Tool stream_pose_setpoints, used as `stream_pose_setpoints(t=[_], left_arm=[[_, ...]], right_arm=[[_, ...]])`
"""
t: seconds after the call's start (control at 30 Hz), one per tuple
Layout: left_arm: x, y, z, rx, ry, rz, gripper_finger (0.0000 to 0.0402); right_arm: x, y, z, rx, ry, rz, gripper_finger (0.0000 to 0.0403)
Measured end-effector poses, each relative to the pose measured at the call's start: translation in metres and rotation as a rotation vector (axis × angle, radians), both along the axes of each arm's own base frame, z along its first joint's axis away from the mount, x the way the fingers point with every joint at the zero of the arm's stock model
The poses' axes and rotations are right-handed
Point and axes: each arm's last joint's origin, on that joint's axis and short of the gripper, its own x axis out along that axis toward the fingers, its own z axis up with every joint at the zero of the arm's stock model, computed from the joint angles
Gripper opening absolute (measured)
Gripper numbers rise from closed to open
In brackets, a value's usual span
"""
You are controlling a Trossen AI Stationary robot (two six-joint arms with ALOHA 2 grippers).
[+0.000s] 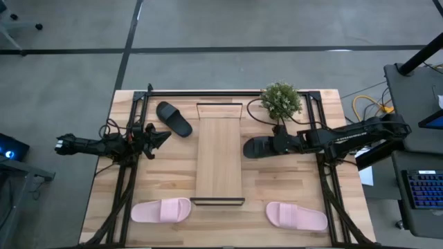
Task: Pick and place slides into the shelf
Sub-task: Put the right black slide on the shelf
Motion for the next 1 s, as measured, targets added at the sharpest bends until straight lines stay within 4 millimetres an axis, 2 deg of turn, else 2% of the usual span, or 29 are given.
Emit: stream_pose_setpoints(t=[0.27,0.5,0.6,0.73,1.0], left_arm=[[0.0,0.0,0.0,0.0,0.0,0.0,0.0],[0.0,0.0,0.0,0.075,0.024,0.011,0.0],[0.0,0.0,0.0,0.11,0.033,0.016,0.0],[-0.001,0.0,0.003,0.124,0.022,0.013,0.0],[-0.003,0.0,0.012,0.211,0.024,0.023,0.0]], right_arm=[[0.008,0.0,0.022,-0.038,-0.06,-0.003,0.0011],[0.023,-0.009,0.04,-0.106,-0.273,-0.043,0.0011],[0.031,-0.015,0.041,-0.13,-0.303,-0.045,0.0011],[0.053,-0.025,0.043,-0.125,-0.295,-0.007,0.0011],[0.111,-0.052,0.055,-0.138,-0.278,0.082,0.0011]])
